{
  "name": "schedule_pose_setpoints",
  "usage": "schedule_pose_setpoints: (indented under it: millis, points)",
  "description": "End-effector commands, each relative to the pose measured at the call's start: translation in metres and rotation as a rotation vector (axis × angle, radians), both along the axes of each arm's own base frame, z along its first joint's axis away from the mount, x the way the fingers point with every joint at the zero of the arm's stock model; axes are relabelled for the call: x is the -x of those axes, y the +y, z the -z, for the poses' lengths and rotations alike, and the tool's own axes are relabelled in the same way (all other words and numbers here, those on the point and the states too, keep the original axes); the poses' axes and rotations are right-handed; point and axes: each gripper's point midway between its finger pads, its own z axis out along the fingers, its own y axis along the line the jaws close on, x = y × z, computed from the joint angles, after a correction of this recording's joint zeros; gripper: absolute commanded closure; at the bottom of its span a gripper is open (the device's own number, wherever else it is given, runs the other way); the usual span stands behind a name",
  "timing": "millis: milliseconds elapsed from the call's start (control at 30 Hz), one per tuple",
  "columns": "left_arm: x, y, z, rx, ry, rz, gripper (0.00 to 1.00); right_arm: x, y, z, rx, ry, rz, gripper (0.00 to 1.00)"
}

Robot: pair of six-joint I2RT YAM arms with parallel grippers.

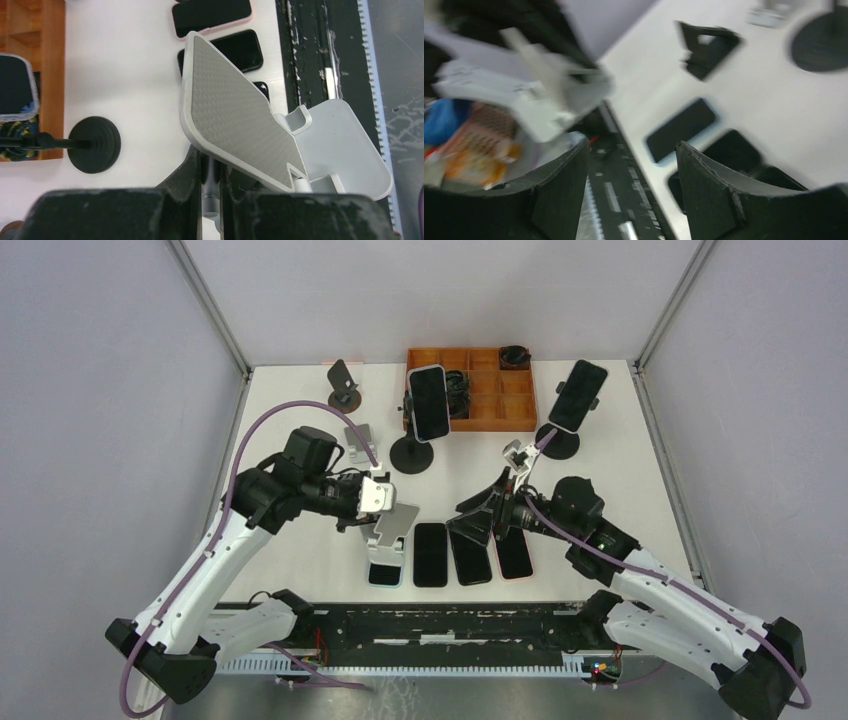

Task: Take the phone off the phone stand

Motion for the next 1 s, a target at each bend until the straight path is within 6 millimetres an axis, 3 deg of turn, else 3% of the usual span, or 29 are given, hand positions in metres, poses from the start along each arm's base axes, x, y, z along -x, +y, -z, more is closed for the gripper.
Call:
schedule_pose_setpoints:
  millis: [0, 133, 367, 600, 767, 967]
  points:
    - [-0.010, -0.020, -0.043, 0.157, -0.048, -0.023, 0.98, 0.045, 0.023, -0.094, -0.344, -0.125, -0.197, 0.32]
    - [-0.013, -0.025, -0.056, 0.184, -0.038, -0.031, 0.98, 0.054, 0.037, -0.112, -0.401, -0.121, -0.263, 0.36]
    - [-0.009, -0.031, -0.085, 0.256, -0.034, -0.016, 0.98, 0.059, 0.060, -0.115, -0.404, -0.104, -0.323, 0.42]
    - [-0.003, -0.034, -0.090, 0.276, -0.016, 0.012, 0.98, 0.062, 0.072, -0.125, -0.442, -0.095, -0.357, 0.49]
    - [-0.003, -0.032, -0.087, 0.269, -0.040, 0.017, 0.98, 0.069, 0.076, -0.134, -0.499, -0.077, -0.400, 0.64]
    - [-0.004, -0.024, -0.070, 0.201, -0.104, 0.047, 0.98, 0.074, 0.072, -0.136, -0.537, -0.051, -0.415, 0.97]
